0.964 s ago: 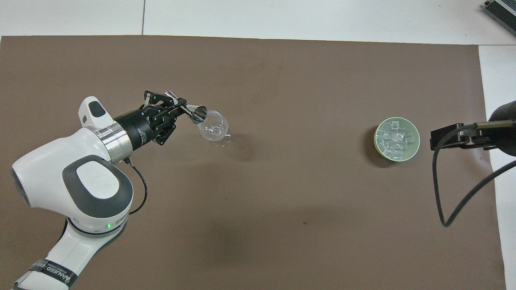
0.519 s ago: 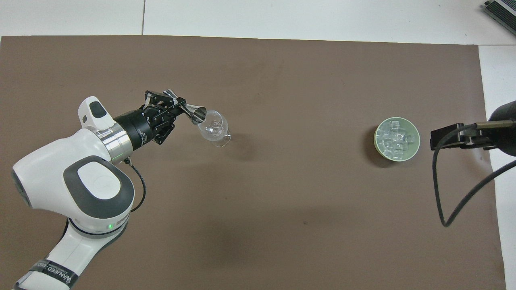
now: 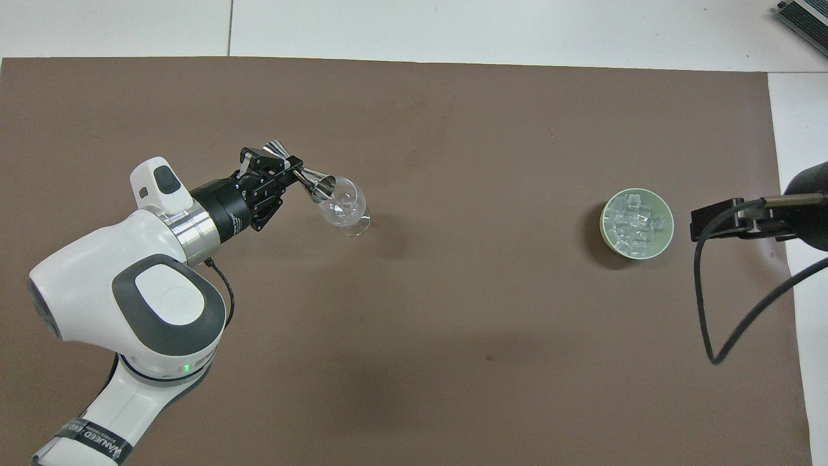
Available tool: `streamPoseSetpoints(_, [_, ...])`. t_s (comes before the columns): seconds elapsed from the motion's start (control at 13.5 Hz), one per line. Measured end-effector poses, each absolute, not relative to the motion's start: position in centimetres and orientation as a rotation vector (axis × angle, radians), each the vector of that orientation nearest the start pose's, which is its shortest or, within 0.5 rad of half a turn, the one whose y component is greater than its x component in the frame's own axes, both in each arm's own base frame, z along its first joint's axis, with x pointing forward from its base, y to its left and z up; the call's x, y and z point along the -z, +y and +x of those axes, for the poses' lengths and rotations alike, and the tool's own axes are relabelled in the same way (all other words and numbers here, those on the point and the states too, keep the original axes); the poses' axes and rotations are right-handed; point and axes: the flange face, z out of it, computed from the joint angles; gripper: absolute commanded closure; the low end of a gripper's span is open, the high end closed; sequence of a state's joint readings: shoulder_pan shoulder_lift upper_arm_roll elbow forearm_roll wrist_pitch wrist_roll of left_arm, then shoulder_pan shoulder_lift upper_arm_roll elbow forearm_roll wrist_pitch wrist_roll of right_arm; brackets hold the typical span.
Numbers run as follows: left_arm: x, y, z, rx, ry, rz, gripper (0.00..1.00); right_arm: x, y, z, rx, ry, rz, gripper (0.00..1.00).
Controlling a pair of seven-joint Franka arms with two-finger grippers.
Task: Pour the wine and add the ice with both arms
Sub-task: 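Tilt the jigger over the clear glass with the left gripper to pour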
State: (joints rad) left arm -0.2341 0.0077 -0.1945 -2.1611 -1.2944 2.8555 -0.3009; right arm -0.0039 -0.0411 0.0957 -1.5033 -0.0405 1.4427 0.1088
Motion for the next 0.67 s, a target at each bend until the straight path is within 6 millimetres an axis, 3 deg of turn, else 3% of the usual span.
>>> streamPoseSetpoints(0.3, [-44.2, -18.4, 53.4, -0.377, 1.038, 1.988, 1.00, -66.7, 4.5, 52.6, -0.024, 0.035, -3.187, 0.00])
streamPoseSetpoints(0.67, [-44.6, -19.8, 52.8, -0.428, 0.989, 2.014, 1.00, -66.7, 4.5, 52.6, -0.024, 0.035, -3.187, 0.00])
